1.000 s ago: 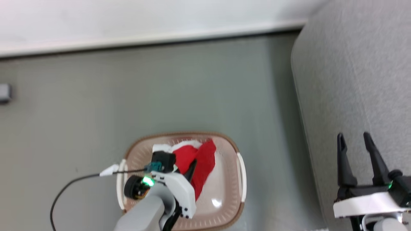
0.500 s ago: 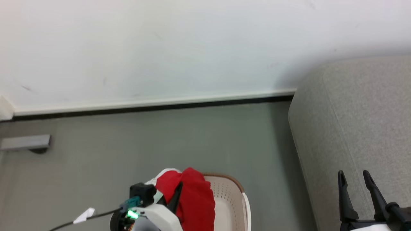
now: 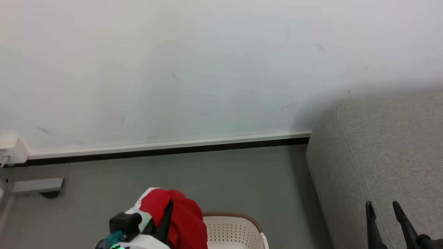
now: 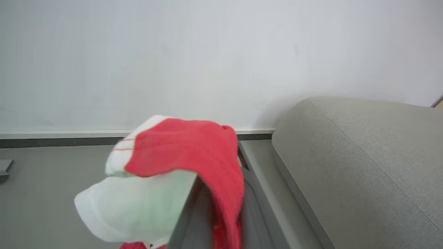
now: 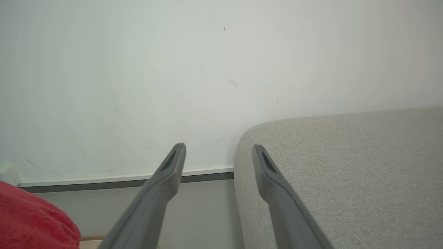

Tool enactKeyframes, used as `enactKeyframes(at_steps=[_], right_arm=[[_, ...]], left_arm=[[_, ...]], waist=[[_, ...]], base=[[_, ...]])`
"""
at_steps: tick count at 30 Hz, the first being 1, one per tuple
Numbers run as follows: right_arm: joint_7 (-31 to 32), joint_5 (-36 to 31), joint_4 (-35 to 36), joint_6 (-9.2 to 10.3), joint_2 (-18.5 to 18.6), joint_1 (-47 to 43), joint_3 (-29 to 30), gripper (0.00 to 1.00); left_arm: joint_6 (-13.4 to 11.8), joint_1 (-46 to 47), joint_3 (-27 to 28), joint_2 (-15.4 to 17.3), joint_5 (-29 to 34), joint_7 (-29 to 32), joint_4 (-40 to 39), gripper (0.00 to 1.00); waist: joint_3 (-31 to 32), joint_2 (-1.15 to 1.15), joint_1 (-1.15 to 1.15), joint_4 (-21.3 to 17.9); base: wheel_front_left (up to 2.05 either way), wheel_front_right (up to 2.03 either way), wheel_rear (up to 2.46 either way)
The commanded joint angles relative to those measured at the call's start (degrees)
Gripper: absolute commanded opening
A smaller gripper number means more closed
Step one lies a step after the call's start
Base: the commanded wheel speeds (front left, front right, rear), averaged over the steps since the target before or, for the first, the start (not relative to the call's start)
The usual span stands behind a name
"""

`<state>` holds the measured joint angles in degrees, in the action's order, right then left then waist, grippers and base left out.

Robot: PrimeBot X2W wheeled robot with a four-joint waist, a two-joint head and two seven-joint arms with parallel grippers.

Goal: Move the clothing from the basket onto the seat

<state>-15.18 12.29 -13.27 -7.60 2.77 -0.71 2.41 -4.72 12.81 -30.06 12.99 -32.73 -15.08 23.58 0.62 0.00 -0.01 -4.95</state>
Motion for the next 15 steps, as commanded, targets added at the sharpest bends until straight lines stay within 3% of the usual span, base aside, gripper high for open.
enactKeyframes(at_steps=[1,15], right_arm=[[0.05,-0.61,-0.08,0.18,0.23,-1.14,0.30,1.00],[0.05,-4.15,-0.33,0.18,0.23,-4.20,1.46,1.00]], left_arm=[[-0.44,-1.52,0.96,0.67,0.96,-0.13,-1.29,0.00],[-1.45,-9.06,7.14,2.46,3.18,-0.13,-8.61,0.00]], waist=[[0.88,0.00,0.01,-0.47],[5.52,0.00,0.01,-1.57]], base=[[0.00,0.00,0.00],[0.00,0.00,0.00]])
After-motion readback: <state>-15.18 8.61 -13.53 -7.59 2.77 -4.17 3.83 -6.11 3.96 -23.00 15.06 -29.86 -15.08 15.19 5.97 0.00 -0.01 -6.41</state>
